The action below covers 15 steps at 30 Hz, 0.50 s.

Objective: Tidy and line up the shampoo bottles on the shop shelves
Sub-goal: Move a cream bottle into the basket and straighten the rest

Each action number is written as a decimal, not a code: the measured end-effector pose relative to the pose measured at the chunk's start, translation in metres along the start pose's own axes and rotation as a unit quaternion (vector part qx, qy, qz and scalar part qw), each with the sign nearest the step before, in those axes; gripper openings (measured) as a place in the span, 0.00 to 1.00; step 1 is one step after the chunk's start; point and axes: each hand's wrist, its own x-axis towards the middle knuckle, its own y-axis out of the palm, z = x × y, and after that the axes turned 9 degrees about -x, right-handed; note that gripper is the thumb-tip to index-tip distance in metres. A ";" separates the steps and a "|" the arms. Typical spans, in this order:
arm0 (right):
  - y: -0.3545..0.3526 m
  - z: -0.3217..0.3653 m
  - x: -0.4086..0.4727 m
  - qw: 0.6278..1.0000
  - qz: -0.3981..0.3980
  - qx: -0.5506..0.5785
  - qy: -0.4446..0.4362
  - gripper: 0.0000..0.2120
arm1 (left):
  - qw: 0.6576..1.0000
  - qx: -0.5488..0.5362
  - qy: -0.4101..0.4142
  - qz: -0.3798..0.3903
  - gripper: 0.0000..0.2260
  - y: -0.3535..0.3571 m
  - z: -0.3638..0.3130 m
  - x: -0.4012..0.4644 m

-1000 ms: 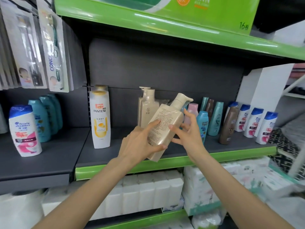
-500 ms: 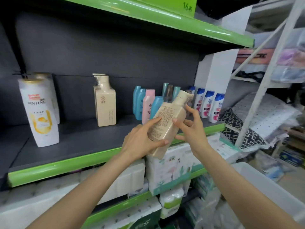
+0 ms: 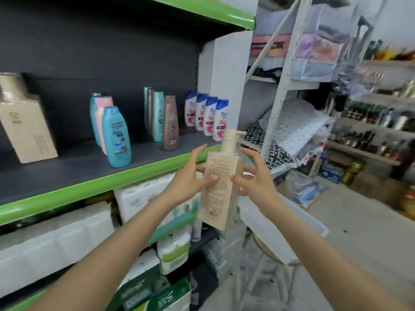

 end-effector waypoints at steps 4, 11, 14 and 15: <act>-0.054 -0.040 0.007 1.000 0.004 -0.023 0.009 0.30 | 0.996 -0.051 -0.050 0.053 0.36 0.061 0.002 0.026; -0.114 -0.113 0.030 0.996 0.002 -0.059 0.066 0.32 | 0.978 -0.118 -0.151 0.080 0.18 0.146 0.020 0.084; -0.129 -0.148 0.049 0.994 -0.006 -0.066 0.091 0.31 | 0.975 -0.112 -0.176 0.080 0.18 0.172 0.038 0.120; -0.134 -0.160 0.057 0.993 -0.006 -0.070 0.096 0.30 | 0.974 -0.111 -0.180 0.078 0.18 0.180 0.045 0.132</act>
